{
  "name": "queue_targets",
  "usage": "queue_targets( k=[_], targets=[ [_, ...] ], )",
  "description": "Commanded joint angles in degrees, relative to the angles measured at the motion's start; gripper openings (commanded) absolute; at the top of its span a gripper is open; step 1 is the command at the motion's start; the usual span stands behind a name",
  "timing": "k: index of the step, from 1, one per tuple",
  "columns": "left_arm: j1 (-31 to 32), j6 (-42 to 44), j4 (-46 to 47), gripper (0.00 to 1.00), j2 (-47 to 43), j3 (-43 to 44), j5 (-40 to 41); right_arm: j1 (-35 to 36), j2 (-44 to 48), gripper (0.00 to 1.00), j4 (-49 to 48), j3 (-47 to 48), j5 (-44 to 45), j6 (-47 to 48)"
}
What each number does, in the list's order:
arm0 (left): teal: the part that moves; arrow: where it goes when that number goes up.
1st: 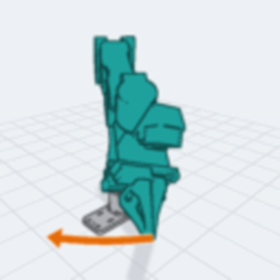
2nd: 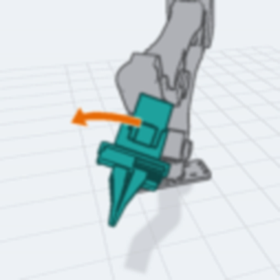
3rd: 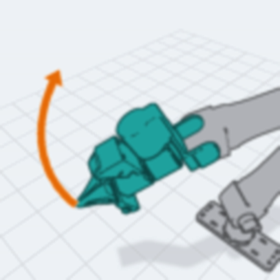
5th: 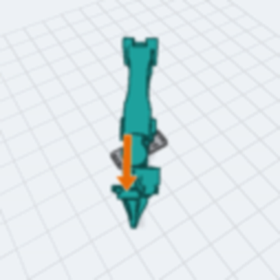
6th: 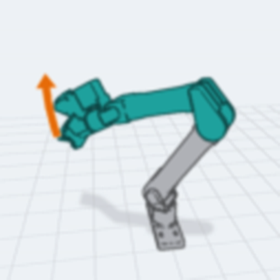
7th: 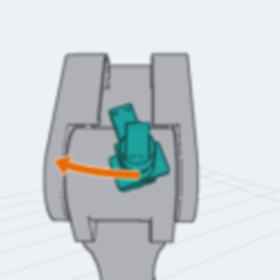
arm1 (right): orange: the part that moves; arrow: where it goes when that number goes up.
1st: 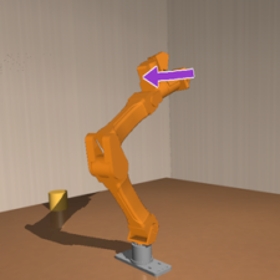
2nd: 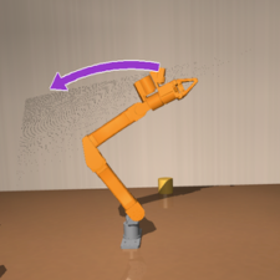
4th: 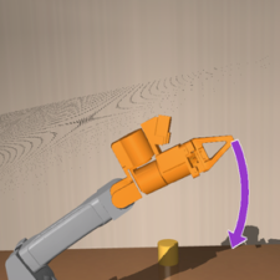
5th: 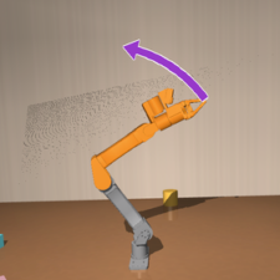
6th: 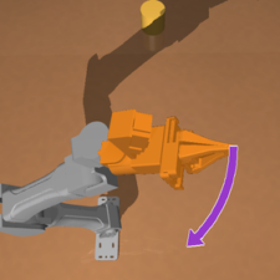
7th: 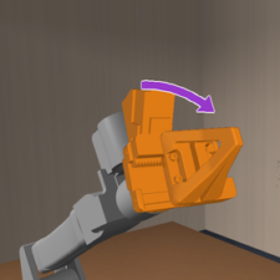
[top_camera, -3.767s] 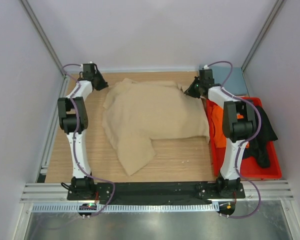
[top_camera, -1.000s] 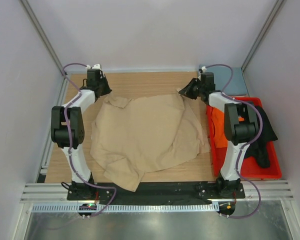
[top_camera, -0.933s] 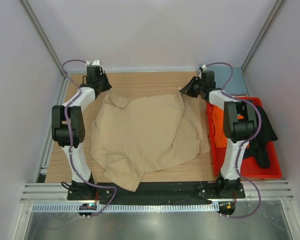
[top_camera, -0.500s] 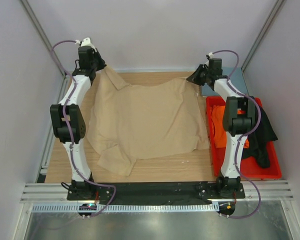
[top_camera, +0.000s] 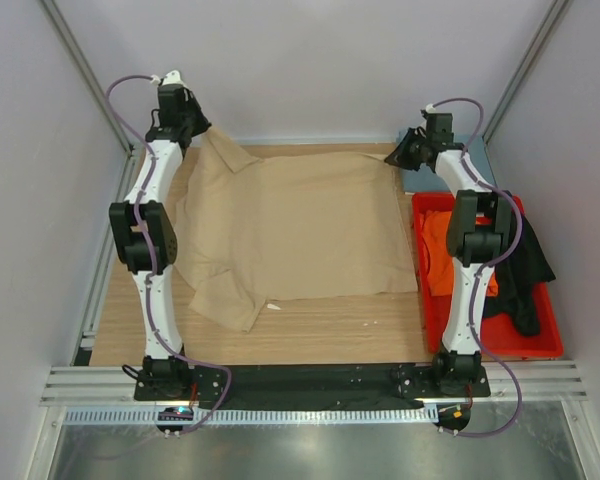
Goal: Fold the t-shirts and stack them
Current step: Flatten the tshirt out
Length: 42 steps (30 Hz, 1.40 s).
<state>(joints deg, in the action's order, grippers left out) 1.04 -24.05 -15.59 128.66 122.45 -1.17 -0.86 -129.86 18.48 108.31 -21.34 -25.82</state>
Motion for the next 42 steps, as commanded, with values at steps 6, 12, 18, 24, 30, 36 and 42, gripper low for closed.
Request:
queue_targets(
  k=[6, 12, 18, 24, 30, 36, 42],
  targets=[
    [-0.4, -1.9, -0.7, 0.0, 1.4, 2.2, -0.4, -0.3, -3.1, 0.06, 1.8, 7.9, -0.9, -0.5],
    [-0.4, -2.4, -0.1, 0.0, 2.7, 3.7, -0.6, -0.3, -4.5, 0.06, 2.1, 9.8, -0.4, -1.2],
    [-0.6, -3.9, -3.4, 0.19, 7.4, 10.7, 0.8, -0.2, -8.5, 0.1, 7.7, 15.9, 7.4, -3.2],
    [-0.8, -10.2, -26.1, 0.69, -2.1, 10.4, 15.4, 0.5, -10.5, 0.5, 24.4, 31.2, 17.7, -2.5],
    [-0.9, -16.5, -28.5, 0.7, -29.9, -27.7, 14.7, 3.6, 2.9, 0.57, 25.8, 18.8, 15.8, -0.6],
    [-0.9, -29.2, -33.1, 0.52, -51.1, -60.5, 12.5, 13.3, 20.6, 0.57, 17.8, -4.7, 9.1, -1.2],
    [-0.8, -42.5, -29.9, 0.5, -62.3, -79.3, 7.7, 23.9, 31.0, 0.57, 14.0, -22.0, 5.4, -2.8]
  ],
)
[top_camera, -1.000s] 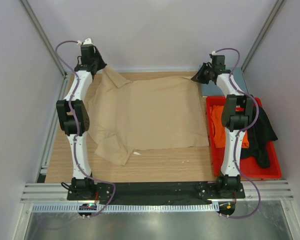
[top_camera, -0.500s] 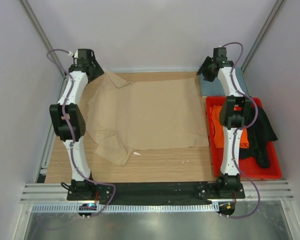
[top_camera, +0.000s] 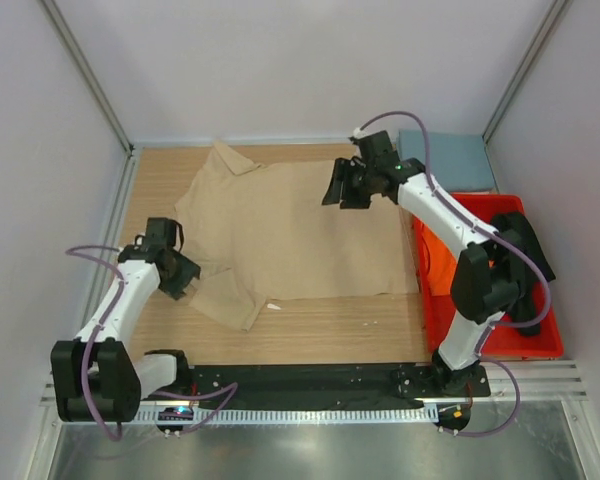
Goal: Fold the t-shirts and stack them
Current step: Flatten the tshirt out
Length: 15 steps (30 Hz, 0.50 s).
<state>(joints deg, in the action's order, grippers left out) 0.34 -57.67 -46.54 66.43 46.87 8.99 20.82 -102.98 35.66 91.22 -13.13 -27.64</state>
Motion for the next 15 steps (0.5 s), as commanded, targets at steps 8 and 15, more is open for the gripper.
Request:
queue_targets(
  k=[8, 15],
  targets=[
    [-0.2, -10.2, -2.8, 0.48, 5.6, -5.4, -3.2, 7.5, 13.3, 0.57, -5.8, -17.9, -2.4, -2.0],
    [-0.2, -12.4, 0.6, 0.49, 7.6, -8.3, -2.4, 7.5, 16.4, 0.57, -4.9, -19.1, -1.5, -0.3]
  ],
)
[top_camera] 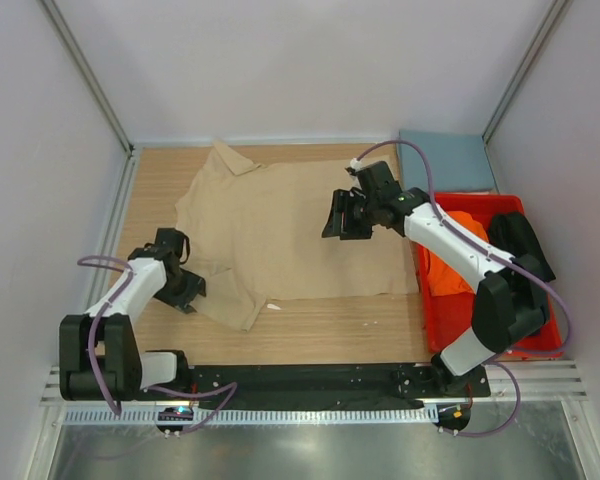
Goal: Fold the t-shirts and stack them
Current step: Flatten the tshirt out
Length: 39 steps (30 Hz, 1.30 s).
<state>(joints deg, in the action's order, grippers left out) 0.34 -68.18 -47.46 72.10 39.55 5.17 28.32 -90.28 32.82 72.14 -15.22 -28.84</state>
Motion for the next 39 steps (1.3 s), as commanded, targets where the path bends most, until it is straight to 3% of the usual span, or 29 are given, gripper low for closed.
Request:
queue_targets(
  k=[1, 6, 9, 10, 12, 16, 24, 30, 39],
  targets=[
    [-0.2, -2.0, 1.6, 0.48, 2.5, -1.1, 1.6, 0.0, 3.9, 0.57, -2.1, -0.1, 0.6, 1.0],
    [-0.2, -3.6, 3.3, 0.42, 3.5, -3.7, 4.0, 0.0, 4.6, 0.57, -2.1, -0.4, 0.6, 1.2],
    [-0.2, -4.5, 4.0, 0.3, 4.5, -4.3, 4.0, 0.0, 4.8, 0.57, -2.0, -0.8, 0.9, 1.6],
    [-0.2, -4.6, 3.9, 0.15, 4.6, -4.7, 3.9, 0.0, 4.8, 0.57, -1.8, -0.9, 0.9, 1.7],
    [-0.2, -6.8, 2.6, 0.0, 3.5, -5.3, 4.7, 0.0, 5.0, 0.57, -1.9, -1.3, 0.5, 1.6],
    [-0.1, -12.4, -6.7, 0.0, -4.0, -6.8, 5.6, 0.0, 4.9, 0.57, -2.7, -2.9, -0.7, 1.2],
    [-0.1, -23.7, -24.5, 0.0, -27.7, -7.4, 8.1, 0.6, 2.1, 0.57, -3.7, -4.3, -4.1, 1.3],
    [-0.2, -30.7, -30.7, 0.0, -36.3, -12.5, -1.6, 2.2, 0.6, 0.57, -4.0, -5.2, -6.3, 1.2],
    [-0.1, -32.0, -34.5, 0.0, -48.5, -11.0, -6.5, 4.1, -1.2, 0.57, -5.4, -7.7, -9.1, 1.2]
  ],
)
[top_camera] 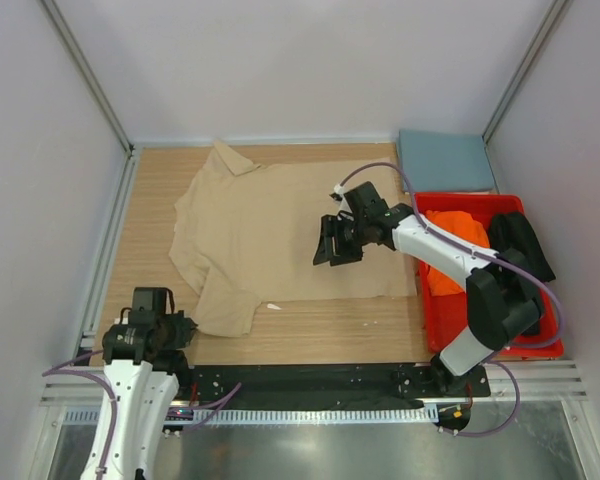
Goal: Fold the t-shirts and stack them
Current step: Flatten the tshirt out
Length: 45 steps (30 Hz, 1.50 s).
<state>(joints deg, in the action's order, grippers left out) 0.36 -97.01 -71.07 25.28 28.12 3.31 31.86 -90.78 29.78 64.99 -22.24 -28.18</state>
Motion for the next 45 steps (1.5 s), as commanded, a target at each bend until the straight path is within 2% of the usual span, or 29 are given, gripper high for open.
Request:
queue_targets(
  k=[1, 7, 8, 9, 10, 11, 13, 15, 18, 20, 22, 23, 25, 26, 29, 30, 32, 34, 36, 37, 40, 45],
  targets=[
    [-0.1, -2.7, -10.8, 0.0, -2.0, 0.7, -5.4, 0.6, -1.3, 0.57, -2.7, -0.7, -2.1, 0.7],
    [-0.1, 3.3, -16.6, 0.02, -5.8, 11.6, -4.1, 0.7, -4.9, 0.58, -2.4, 0.7, -2.5, 1.7],
    [-0.1, 3.7, -17.1, 0.07, -6.6, 14.7, -3.8, 0.8, -5.4, 0.58, -2.5, 0.7, -2.8, 1.6],
    [-0.2, 4.5, -16.7, 0.17, -8.6, 16.1, -2.1, 1.0, -5.8, 0.58, -2.7, 1.0, -4.2, 1.4],
    [-0.2, 5.7, -15.3, 0.23, -9.5, 17.4, -1.3, 1.4, -6.2, 0.58, -3.3, 1.2, -5.6, 1.6],
    [-0.1, 9.6, -13.4, 0.34, -10.2, 18.6, -0.5, 2.1, -6.7, 0.6, -4.4, 1.6, -6.6, 1.7],
    [-0.2, 12.0, -8.0, 0.4, -9.9, 20.1, 0.8, 5.7, -8.2, 0.62, -5.4, 3.6, -8.7, 2.6],
    [-0.1, 17.5, -1.2, 0.42, -7.8, 20.0, -2.8, 9.0, -9.7, 0.65, -8.9, 4.4, -11.3, 0.8],
    [-0.2, 22.9, 0.3, 0.4, 0.1, 21.0, -6.7, 11.6, -10.8, 0.71, -18.6, 2.6, -16.1, -7.3],
    [-0.1, 26.9, 1.8, 0.38, 2.7, 24.6, -1.9, 15.2, -12.3, 0.73, -22.8, 2.7, -16.4, -9.9],
    [-0.2, 29.5, 6.4, 0.39, 3.6, 25.4, 2.8, 19.1, -14.9, 0.73, -22.9, 4.5, -16.2, -10.4],
    [-0.2, 31.9, 13.0, 0.39, 6.2, 25.3, 3.1, 20.3, -15.6, 0.73, -22.4, 5.1, -14.1, -10.6],
    [-0.2, 38.5, 19.0, 0.4, 11.0, 25.2, 2.3, 22.1, -16.5, 0.71, -20.7, 5.8, -11.4, -10.6],
    [-0.1, 40.7, 23.3, 0.4, 17.5, 25.9, 0.2, 23.3, -17.2, 0.68, -18.4, 6.1, -9.9, -10.5],
    [-0.1, 49.3, 23.9, 0.3, 28.9, 32.1, 1.3, 24.3, -17.3, 0.64, -16.5, 4.8, -6.2, -9.9],
    [-0.2, 52.2, 24.1, 0.27, 35.3, 33.6, 2.0, 24.3, -17.5, 0.64, -16.9, 3.3, -6.6, -10.1],
    [-4.0, 57.1, 25.9, 0.33, 40.6, 36.6, 1.9, 24.7, -18.2, 0.64, -18.5, 2.4, -7.5, -10.3],
    [-8.1, 60.1, 27.6, 0.33, 47.2, 37.9, -0.6, 24.9, -19.2, 0.64, -19.1, 2.2, -9.2, -10.5],
    [-10.0, 61.9, 29.8, 0.41, 51.3, 39.8, -2.8, 25.2, -20.3, 0.64, -19.3, 2.2, -10.1, -10.9],
    [-12.2, 62.6, 29.3, 0.41, 56.6, 41.1, -3.0, 25.3, -20.4, 0.65, -19.9, 2.2, -11.1, -10.9],
    [-13.8, 65.8, 27.2, 0.41, 65.3, 45.6, -6.1, 25.5, -21.5, 0.65, -20.1, 2.9, -11.6, -11.5],
    [-14.5, 70.5, 24.6, 0.37, 74.0, 49.0, -5.5, 25.8, -22.8, 0.65, -21.3, 2.8, -11.6, -14.1]
  ],
)
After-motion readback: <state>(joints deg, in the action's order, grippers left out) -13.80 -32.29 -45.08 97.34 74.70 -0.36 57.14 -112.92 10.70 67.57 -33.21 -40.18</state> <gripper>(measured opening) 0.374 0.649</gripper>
